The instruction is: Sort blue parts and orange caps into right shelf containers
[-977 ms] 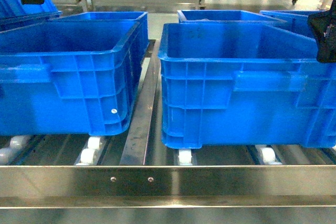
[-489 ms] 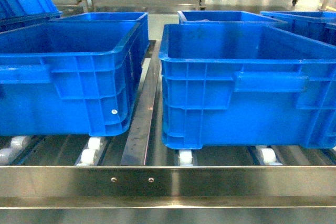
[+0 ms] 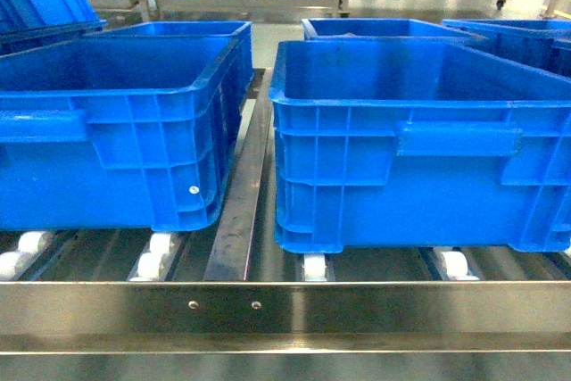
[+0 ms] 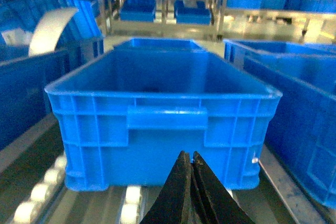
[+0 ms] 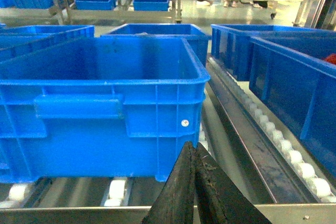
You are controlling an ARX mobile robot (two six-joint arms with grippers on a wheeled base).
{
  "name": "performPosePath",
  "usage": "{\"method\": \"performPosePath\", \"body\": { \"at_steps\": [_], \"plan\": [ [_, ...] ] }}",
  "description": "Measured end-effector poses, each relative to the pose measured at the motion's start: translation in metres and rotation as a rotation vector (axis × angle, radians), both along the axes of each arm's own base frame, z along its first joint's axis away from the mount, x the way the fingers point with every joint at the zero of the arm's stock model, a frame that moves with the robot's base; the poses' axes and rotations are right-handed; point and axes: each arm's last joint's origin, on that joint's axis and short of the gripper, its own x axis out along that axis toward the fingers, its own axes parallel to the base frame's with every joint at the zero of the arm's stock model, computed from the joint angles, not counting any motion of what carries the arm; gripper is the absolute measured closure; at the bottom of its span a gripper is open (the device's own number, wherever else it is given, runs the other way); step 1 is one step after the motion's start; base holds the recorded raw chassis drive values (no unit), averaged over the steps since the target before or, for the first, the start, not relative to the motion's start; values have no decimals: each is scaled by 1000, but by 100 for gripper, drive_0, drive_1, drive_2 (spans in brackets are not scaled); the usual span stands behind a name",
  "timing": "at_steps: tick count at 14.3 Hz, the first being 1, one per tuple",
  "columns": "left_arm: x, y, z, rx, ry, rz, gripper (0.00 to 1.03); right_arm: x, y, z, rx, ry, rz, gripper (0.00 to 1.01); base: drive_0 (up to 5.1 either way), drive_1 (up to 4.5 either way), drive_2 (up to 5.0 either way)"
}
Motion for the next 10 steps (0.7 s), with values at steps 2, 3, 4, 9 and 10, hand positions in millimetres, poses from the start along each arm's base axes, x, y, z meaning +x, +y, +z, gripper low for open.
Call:
{"method": "performPosePath", "body": {
  "at_steps": [2,3,4,9,10],
  "plan": [
    [-6,0,-10,0,53,0,101,-7,0,2,0,-4,0,99,0,0,0],
    [-9,0,-8,0,37,0,101,-10,0,1,0,2,0,99,0,0,0],
    [-10,0,-6,0,26,0,101,-10,0,1,0,2,0,99,0,0,0],
    [-15,0,-3,0,7,0,101,-16,0,4,0,-14,0,99,0,0,0],
    [-18,0,-3,0,14,0,101,-19,0,6,0,-17,0,99,0,0,0]
  ]
}}
